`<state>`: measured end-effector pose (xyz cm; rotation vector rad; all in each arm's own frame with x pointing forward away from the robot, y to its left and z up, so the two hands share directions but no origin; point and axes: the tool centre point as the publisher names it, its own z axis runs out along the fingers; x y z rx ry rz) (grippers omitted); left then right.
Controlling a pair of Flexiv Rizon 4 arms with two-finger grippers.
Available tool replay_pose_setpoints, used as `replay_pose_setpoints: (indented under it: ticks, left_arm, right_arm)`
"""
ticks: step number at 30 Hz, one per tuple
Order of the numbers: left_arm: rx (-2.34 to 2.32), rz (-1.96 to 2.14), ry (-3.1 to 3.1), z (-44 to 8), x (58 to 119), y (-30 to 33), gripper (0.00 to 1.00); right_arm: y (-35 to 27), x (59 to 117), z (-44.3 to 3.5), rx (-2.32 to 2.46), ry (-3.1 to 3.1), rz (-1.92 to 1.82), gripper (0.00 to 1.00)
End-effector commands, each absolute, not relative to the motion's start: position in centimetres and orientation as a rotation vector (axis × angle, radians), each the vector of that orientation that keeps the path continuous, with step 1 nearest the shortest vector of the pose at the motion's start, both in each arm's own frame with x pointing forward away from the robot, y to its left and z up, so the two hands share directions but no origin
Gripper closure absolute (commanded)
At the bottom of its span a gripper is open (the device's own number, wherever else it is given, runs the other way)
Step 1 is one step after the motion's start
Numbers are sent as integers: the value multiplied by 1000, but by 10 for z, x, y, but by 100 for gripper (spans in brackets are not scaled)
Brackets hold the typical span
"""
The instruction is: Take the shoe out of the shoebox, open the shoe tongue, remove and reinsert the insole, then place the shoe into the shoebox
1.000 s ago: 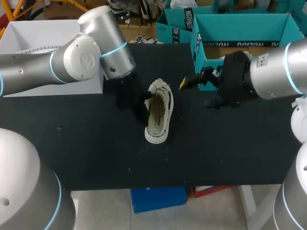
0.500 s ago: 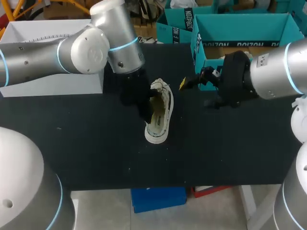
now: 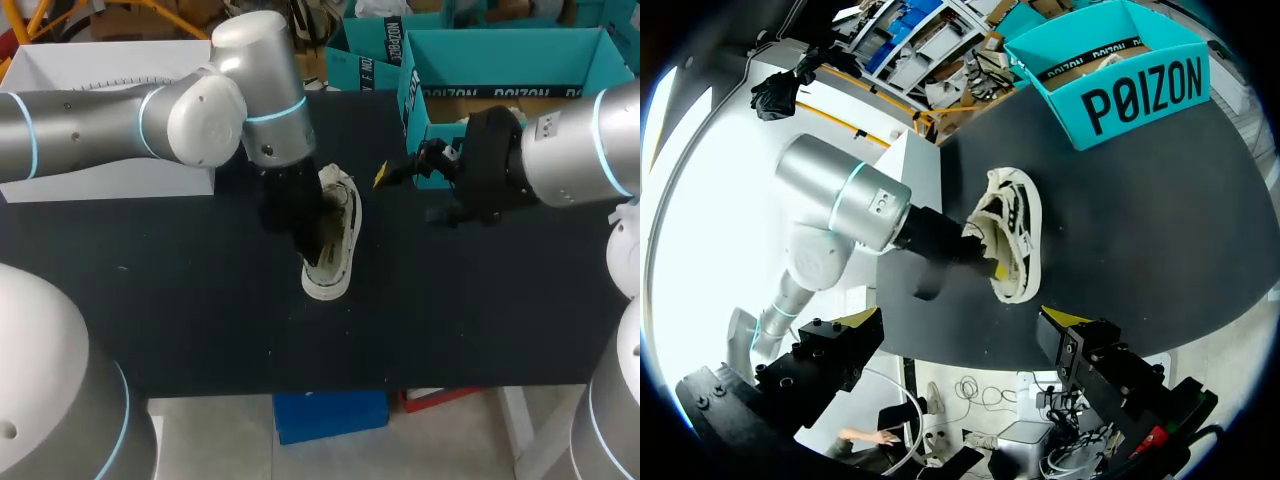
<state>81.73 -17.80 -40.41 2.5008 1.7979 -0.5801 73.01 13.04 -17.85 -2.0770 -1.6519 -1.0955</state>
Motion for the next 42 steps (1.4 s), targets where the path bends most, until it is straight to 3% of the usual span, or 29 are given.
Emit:
replay_pose_setpoints:
  ticks: [1, 17, 42]
  left_arm:
    - [2537, -548, 1800, -416, 813, -186, 100]
    - [2582, -465, 1792, -437, 812, -187, 100]
    - [2301, -570, 1805, -302, 839, -140, 100]
  right_arm:
    - [131, 730, -178, -2078, -1652, -1095, 0]
    - [131, 730, -178, -2078, -1652, -1095, 0]
    - [131, 730, -178, -2078, -1652, -1095, 0]
